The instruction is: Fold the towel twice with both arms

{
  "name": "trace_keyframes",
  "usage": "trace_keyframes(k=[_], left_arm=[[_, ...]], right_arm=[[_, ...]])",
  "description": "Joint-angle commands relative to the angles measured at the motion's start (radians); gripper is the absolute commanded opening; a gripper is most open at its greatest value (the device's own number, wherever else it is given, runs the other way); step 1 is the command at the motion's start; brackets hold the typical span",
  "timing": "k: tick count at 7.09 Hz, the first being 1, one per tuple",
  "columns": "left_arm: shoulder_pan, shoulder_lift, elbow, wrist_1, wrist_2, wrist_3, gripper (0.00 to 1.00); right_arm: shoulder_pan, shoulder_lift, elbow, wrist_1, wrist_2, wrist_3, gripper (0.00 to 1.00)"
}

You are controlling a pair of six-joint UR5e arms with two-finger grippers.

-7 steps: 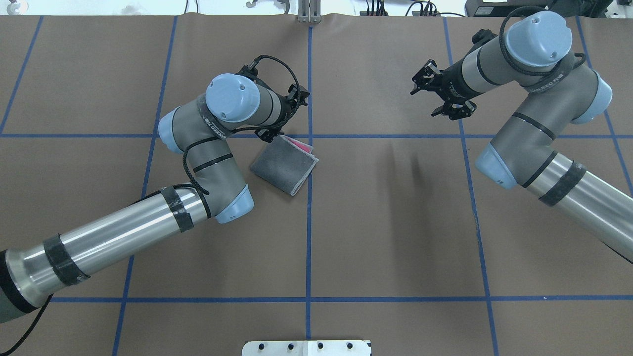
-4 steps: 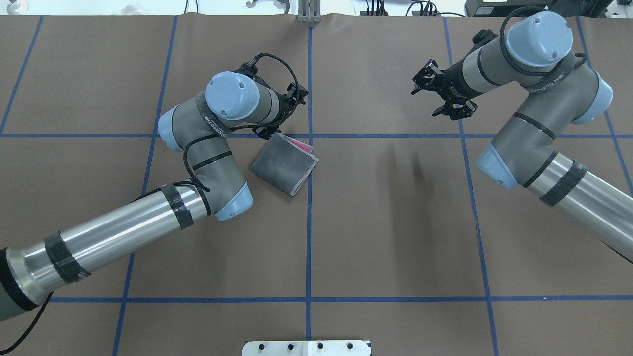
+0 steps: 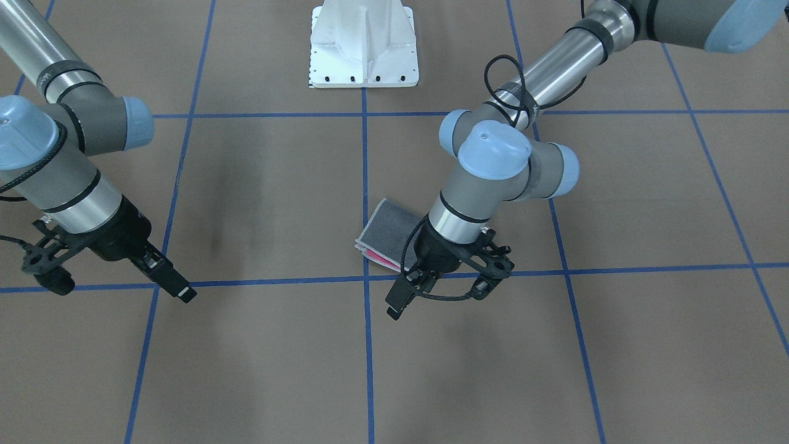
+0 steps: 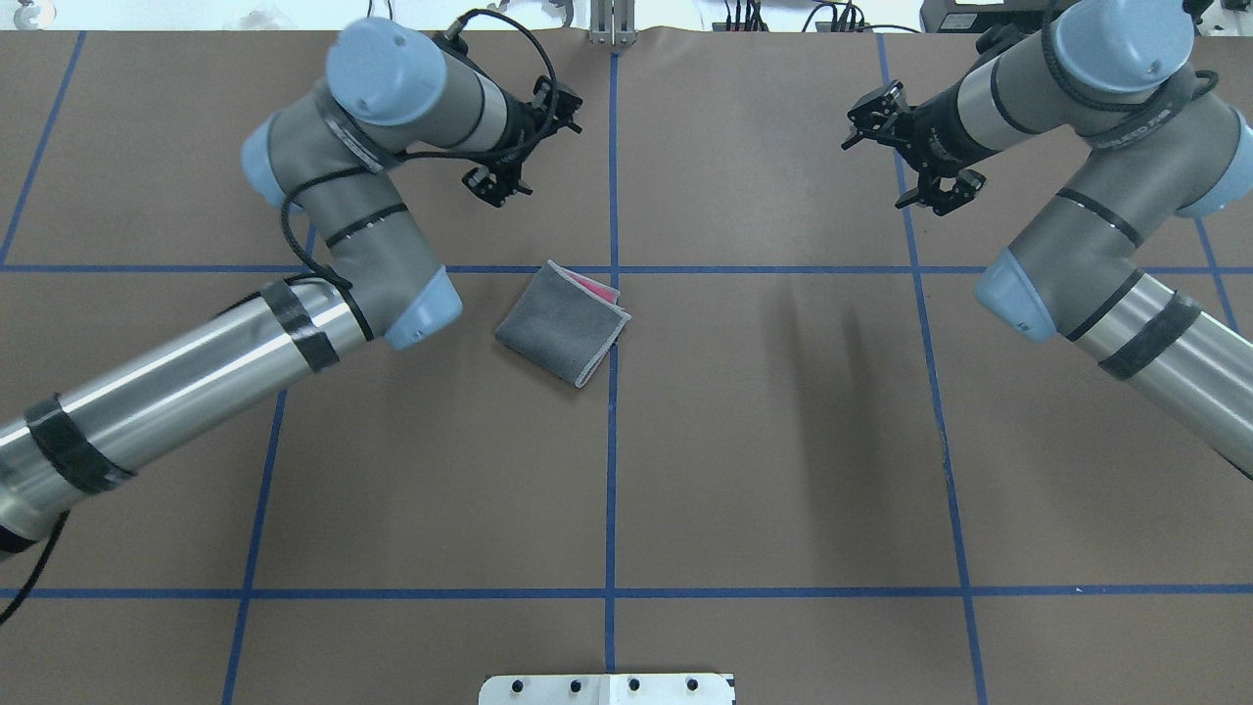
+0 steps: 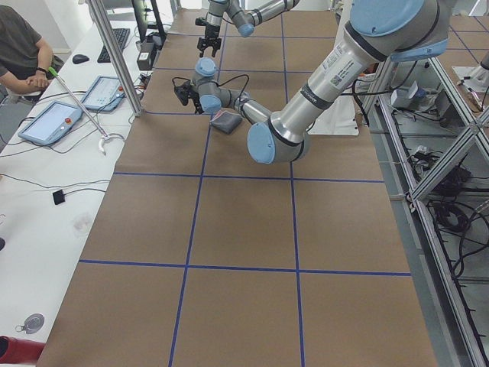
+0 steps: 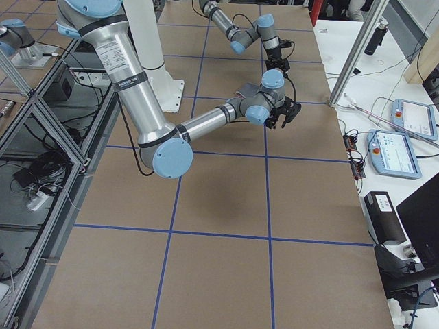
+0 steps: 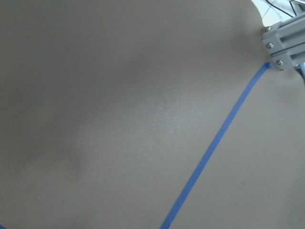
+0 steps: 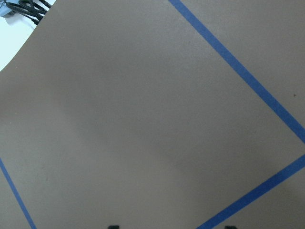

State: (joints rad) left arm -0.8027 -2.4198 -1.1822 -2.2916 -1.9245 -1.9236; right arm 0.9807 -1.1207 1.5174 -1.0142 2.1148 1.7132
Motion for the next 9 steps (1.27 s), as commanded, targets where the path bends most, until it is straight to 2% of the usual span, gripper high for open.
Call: trace_keyframes(k=[1,3,4,5,7,8,9], left_arm=[[-0.145,0.150,-0.144,0.042,-0.164,0.189,1.00],[-0.209,0.327,-0.386,0.375,-0.180,0.694,1.00],[-0.267,0.378,-0.469,0.521,-0.177,0.923,1.00],[-0.314,0.466,-0.522,0.567,-0.176,1.136,1.00],[-0.421,0.667,-0.542,0.569,-0.174,1.572,1.00],[-0.461,0.742,-0.542,0.570,-0.185,1.703,1.00],[-0.499,0.834,-0.569,0.563,-0.208,1.736,1.00]], right_arm=[[0.078,-0.066,0.039,-0.003,0.051,-0.238,1.00],[0.113,-0.172,0.063,-0.013,0.063,-0.599,1.00],[0.157,-0.191,0.066,-0.083,0.082,-0.780,1.00],[0.197,-0.230,0.067,-0.124,0.103,-0.945,1.00],[0.258,-0.344,0.066,-0.177,0.106,-1.265,1.00],[0.292,-0.379,0.066,-0.197,0.138,-1.318,1.00],[0.327,-0.417,0.067,-0.196,0.195,-1.325,1.00]])
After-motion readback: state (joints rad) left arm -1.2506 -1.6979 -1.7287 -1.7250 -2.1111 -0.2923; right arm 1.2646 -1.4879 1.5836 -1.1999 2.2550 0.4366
